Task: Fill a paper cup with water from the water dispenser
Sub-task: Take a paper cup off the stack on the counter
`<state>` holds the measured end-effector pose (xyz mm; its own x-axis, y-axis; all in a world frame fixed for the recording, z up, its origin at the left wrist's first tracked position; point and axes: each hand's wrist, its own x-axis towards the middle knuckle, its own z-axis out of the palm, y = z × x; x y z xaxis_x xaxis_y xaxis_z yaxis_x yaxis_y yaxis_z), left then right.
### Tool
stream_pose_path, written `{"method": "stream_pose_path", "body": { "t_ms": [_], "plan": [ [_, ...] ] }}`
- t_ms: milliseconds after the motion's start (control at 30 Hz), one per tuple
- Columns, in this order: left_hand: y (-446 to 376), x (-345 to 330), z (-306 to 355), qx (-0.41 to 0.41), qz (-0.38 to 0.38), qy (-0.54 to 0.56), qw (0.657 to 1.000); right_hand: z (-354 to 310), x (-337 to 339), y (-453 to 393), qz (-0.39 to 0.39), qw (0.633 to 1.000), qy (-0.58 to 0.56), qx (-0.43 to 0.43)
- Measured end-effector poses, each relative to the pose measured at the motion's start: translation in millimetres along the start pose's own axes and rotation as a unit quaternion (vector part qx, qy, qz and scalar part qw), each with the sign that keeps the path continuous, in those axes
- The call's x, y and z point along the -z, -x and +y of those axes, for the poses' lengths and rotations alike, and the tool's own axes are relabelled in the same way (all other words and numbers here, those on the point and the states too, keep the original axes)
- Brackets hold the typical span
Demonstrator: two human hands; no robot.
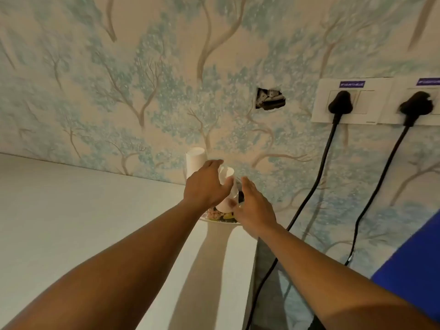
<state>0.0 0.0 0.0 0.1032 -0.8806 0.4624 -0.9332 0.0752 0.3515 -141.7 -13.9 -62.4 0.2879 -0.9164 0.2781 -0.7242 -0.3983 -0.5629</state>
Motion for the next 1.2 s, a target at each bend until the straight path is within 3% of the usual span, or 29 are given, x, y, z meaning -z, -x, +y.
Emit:
{"method": "stream_pose_path", "body": {
  "t_ms": [500, 1200],
  "plan": [
    [-12, -26, -9, 0.026, 0.012, -0.009, 1.000, -4, -24, -19, 0.006, 0.994, -0.100, -0.041],
    [-21, 23, 15, -0.027, 0.163, 0.014, 0.986, -9, -22, -18, 0.024, 0.987, -0.133, -0.083]
  ]
}}
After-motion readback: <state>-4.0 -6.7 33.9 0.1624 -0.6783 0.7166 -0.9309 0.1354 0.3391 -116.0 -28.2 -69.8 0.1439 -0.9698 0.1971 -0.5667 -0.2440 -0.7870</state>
